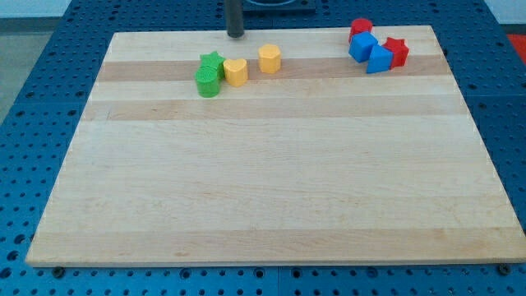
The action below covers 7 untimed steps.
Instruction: Push the yellow heart with green star towards top center of the board
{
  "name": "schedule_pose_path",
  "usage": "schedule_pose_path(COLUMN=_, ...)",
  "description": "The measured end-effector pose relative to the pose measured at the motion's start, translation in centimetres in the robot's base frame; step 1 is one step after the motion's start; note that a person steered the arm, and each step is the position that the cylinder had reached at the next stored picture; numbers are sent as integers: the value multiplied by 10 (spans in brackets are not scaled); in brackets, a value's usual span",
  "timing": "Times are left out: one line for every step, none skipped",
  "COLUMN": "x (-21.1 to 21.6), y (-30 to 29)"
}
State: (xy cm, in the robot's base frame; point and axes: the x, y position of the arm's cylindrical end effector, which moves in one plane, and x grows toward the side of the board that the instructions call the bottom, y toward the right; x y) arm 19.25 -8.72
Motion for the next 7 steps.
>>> schedule_pose_path(x=54, y=-30)
schedule_pose_path(x=80, y=-63)
schedule_pose_path(x=76, y=-85)
schedule_pose_path(x=74, y=-87)
schedule_pose_path(x=72, y=-70)
schedule_pose_path(x=80, y=-70)
schedule_pose_path(x=105, y=-70)
